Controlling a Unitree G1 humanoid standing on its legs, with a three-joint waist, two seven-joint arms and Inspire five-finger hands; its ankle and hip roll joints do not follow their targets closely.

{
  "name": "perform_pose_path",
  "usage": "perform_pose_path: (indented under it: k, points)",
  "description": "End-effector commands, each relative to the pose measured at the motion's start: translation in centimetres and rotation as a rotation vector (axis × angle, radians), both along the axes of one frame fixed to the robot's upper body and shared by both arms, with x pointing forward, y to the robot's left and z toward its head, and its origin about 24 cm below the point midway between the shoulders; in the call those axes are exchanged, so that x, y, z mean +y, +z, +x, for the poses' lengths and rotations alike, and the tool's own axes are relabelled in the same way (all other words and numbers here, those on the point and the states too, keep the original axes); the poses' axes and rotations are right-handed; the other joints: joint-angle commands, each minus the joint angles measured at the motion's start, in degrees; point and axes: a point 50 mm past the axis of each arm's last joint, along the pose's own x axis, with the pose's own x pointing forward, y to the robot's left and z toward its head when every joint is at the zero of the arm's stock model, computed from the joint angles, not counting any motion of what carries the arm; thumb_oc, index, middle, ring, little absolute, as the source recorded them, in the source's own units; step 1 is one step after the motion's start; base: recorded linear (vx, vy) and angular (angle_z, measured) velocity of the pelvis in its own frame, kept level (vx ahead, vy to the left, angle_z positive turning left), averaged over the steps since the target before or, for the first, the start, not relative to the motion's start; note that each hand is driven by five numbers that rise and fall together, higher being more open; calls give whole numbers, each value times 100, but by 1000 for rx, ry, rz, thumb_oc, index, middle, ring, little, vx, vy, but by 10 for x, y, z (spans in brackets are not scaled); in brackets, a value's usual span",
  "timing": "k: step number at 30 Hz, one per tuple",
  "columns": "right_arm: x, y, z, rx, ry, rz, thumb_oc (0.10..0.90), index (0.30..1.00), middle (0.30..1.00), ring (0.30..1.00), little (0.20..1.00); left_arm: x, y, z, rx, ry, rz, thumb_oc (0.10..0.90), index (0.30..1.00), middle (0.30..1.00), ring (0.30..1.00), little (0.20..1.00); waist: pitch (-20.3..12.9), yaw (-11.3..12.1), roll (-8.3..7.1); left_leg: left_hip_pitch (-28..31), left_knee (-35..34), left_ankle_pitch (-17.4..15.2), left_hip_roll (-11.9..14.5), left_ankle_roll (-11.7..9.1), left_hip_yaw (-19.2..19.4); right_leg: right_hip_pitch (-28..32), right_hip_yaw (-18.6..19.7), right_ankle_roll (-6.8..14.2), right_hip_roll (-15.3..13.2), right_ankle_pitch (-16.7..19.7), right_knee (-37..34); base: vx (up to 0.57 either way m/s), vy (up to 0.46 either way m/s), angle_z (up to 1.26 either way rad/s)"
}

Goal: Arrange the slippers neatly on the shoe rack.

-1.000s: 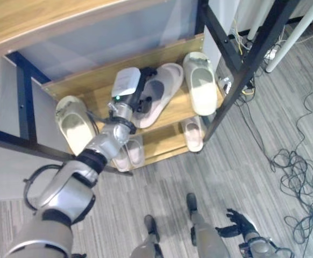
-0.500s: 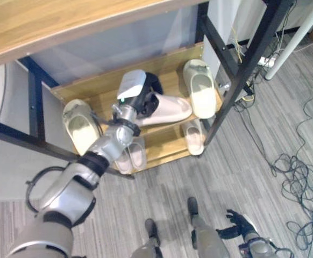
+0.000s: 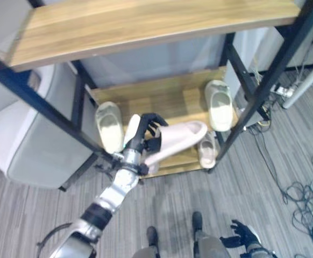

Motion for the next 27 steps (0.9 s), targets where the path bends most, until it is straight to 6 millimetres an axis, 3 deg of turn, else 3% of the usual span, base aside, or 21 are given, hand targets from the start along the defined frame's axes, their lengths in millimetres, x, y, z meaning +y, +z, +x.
perform_pose_path:
  k: [1, 8, 9, 11, 15, 17, 22, 25, 26, 27]
  points:
    - [11, -6, -11, -2, -46, 59, 800, 900, 900, 900, 900, -11, 64, 0, -284, -129, -178, 400, 300, 300, 300, 300, -279, 90, -325, -270, 960, -278, 6, -239, 139, 421, 228, 140, 126, -968, 79, 35, -96, 24]
    - [7, -4, -10, -6, -55, 46, 800, 900, 900, 900, 900, -28, 54, -17, -228, -261, -173, 400, 300, 300, 300, 300, -99, 212, -417, -840, 2123, -111, -79, -214, -274, 757, 163, -66, 221, -1099, 75, 33, -90, 23]
    - [7, -4, -10, -6, -55, 46, 800, 900, 900, 900, 900, -28, 54, -17, -228, -261, -173, 400, 300, 300, 300, 300, -101, 210, -416, -844, 2127, -112, -79, -213, -277, 756, 160, -65, 221, -1099, 75, 41, -32, 28]
    - [6, -3, -6, -14, -56, 41, 800, 900, 900, 900, 900, -34, 46, -20, -185, -298, -169, 400, 300, 300, 300, 300, -106, 259, -490, -1056, 1860, -495, -460, -21, -235, 718, 147, -19, 176, -1099, 82, 65, -38, 9]
    - [8, -1, 2, -22, -33, 34, 800, 900, 900, 900, 900, -37, 43, -25, -159, -339, -195, 400, 300, 300, 300, 300, -119, 503, -530, -1546, 1403, -192, -797, 45, -100, 716, 379, 39, 326, -1215, 124, 132, 13, -47]
    - [13, -3, 3, -14, -8, 35, 800, 900, 900, 900, 900, -36, 40, -31, -143, -367, -191, 400, 300, 300, 300, 300, -229, 604, -558, -1368, 1200, -251, -793, 135, -121, 831, 554, 53, 428, -1326, 113, 191, 57, -5]
    - [18, -3, 5, -14, 21, 44, 800, 900, 900, 900, 900, -34, 39, -35, -133, -394, -182, 400, 300, 300, 300, 300, -276, 688, -673, -1275, 1184, -330, -773, 219, 25, 922, 752, 111, 322, -1441, 224, 138, 88, -48]
    - [24, -3, 12, -13, 63, 47, 800, 900, 900, 900, 900, -35, 39, -36, -129, -407, -152, 400, 300, 300, 300, 300, -333, 786, -759, -1132, 1128, -487, -738, 403, 284, 720, 766, 368, 93, -1554, 909, 114, 140, -58]
    - [26, -2, 15, -18, 78, 47, 800, 900, 900, 900, 900, -35, 39, -35, -128, -408, -144, 400, 300, 300, 300, 300, -311, 793, -759, -1053, 1106, -530, -721, 449, 327, 545, 726, 503, 55, -1514, 1251, 103, 170, -79]
    - [28, 1, 23, -34, 96, 46, 800, 900, 900, 900, 900, -35, 40, -34, -130, -406, -134, 400, 300, 300, 300, 300, -204, 705, -704, -876, 1091, -604, -683, 550, 364, 65, 690, 789, -21, -1302, 2090, 83, 168, -85]
